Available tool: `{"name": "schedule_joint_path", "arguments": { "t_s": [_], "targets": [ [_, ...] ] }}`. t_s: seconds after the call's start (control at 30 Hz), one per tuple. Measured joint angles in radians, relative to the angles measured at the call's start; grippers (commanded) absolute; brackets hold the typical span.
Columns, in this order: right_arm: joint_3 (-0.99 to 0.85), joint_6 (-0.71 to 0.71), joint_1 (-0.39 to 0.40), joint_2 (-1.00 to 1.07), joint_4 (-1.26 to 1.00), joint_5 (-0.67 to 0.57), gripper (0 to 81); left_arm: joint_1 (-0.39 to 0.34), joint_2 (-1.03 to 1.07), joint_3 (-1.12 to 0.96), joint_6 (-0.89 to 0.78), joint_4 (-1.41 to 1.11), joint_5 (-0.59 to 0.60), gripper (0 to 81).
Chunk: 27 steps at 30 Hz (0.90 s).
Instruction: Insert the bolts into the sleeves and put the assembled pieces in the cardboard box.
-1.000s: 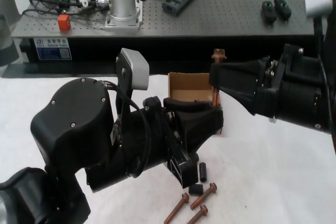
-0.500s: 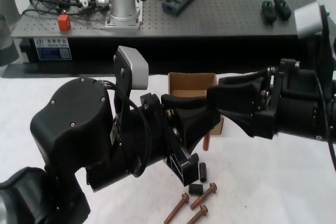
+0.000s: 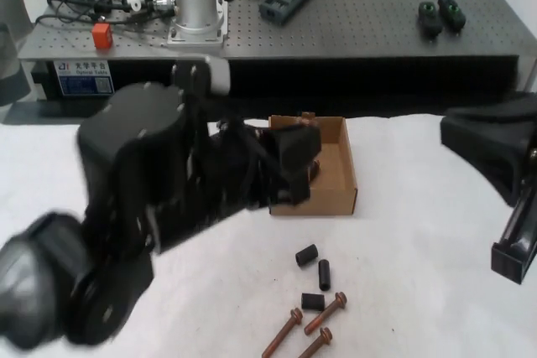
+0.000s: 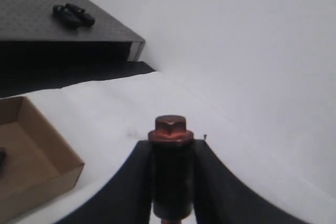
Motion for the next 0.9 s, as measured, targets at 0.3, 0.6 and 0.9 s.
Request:
{"name": "schedule_joint_path", "arguments": {
  "t_s": [0.3, 0.6, 0.9],
  "targets": [
    [0.0, -0.371, 0.0, -0.007, 0.009, 0.263, 3.2, 0.042, 0.315, -0.389, -0.012, 0.376, 0.021, 0.6],
    [0.0, -0.404, 0.0, -0.007, 0.014, 0.395, 3.2, 0.049, 0.596, -0.751, 0.053, 0.695, -0.022, 0.6],
    [0.0, -0.283, 0.0, -0.007, 0.073, 0.473, 3.2, 0.052, 0.747, -0.944, 0.137, 0.871, -0.112, 0.6]
  ]
}}
